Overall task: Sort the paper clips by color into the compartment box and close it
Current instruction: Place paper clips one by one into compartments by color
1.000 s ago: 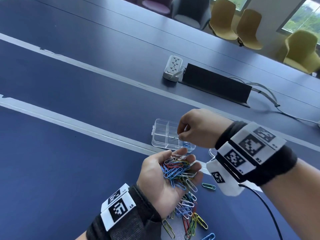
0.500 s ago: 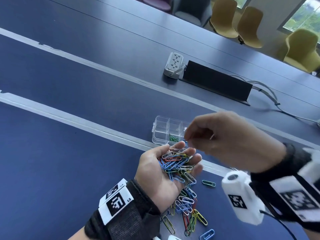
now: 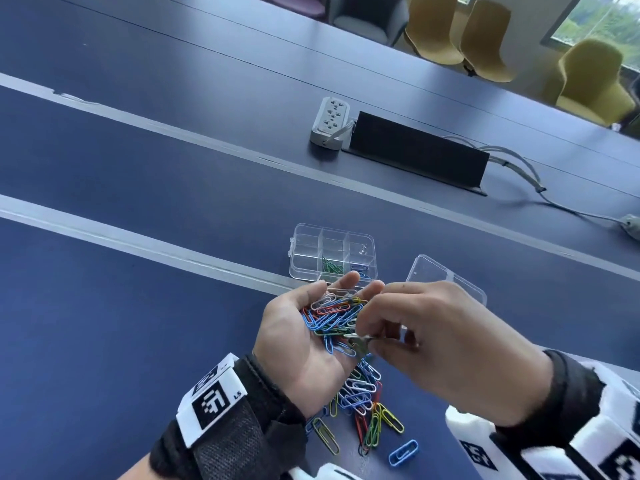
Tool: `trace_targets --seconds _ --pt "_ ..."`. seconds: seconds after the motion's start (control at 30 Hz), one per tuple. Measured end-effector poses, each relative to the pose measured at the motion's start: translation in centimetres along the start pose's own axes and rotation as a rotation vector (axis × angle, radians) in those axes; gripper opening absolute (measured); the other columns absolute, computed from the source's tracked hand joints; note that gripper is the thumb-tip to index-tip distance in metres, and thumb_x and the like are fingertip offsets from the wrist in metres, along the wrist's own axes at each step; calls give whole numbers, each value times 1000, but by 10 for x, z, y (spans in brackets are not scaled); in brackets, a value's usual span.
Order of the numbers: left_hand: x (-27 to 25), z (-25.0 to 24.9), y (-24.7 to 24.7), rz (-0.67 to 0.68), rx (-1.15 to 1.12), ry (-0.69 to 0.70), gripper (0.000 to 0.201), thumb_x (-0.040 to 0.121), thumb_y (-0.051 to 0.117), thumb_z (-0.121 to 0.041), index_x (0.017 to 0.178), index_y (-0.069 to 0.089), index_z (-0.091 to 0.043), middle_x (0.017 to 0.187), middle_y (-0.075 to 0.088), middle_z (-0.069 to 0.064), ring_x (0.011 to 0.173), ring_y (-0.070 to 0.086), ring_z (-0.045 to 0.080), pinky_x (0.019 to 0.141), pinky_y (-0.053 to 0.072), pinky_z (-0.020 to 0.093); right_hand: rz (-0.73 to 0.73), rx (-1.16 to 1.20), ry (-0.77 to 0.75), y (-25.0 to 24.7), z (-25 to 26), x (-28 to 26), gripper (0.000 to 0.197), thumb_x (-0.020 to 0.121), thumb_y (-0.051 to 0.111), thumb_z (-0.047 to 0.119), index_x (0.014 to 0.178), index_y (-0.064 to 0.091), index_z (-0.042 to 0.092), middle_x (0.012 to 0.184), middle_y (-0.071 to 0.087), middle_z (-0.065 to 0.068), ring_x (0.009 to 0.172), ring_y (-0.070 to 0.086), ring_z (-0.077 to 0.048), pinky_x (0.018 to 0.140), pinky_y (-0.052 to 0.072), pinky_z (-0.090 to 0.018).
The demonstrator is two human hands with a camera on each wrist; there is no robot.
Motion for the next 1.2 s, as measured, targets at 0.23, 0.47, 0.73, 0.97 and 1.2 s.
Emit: trace_targets --seconds 0.23,0.47,0.73,0.97,1.2 --pt "1 2 0 19 -71 -7 39 91 36 -20 116 56 1 121 59 28 97 61 41 99 40 57 -184 659 196 -14 -14 0 24 83 60 -2 85 69 21 74 65 -1 61 61 -8 57 48 -13" --pt "1 1 3 8 -24 -12 35 91 37 -21 90 64 2 103 66 28 83 68 40 89 47 52 -92 1357 484 -5 -25 2 10 54 60 15 61 53 17 55 49 -4 46 37 -14 37 29 -20" --pt "1 0 1 17 -18 -7 39 90 37 -21 108 63 1 93 66 25 83 61 36 71 43 36 -93 48 284 1 -11 8 2 77 67 31 75 67 30 48 50 27 52 48 2 54 35 -11" --pt "-1 3 3 40 5 -21 37 91 36 -22 111 60 -2 85 68 22 63 66 33 63 51 31 -60 -10 190 -3 -9 6 4 77 66 26 79 68 28 44 47 17 48 46 0 50 34 -9" --pt "1 4 2 -12 68 12 40 91 36 -22 102 65 3 107 67 28 87 67 37 96 41 51 -37 850 404 -13 -24 5 10 56 54 23 58 46 16 48 41 5 40 30 -9 38 24 -18"
Point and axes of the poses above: each hand's wrist, its own x-axis towards the middle knuckle, its own y-axis out of the palm, z = x × y, the point moved 4 cm from there along x, towards the middle knuckle
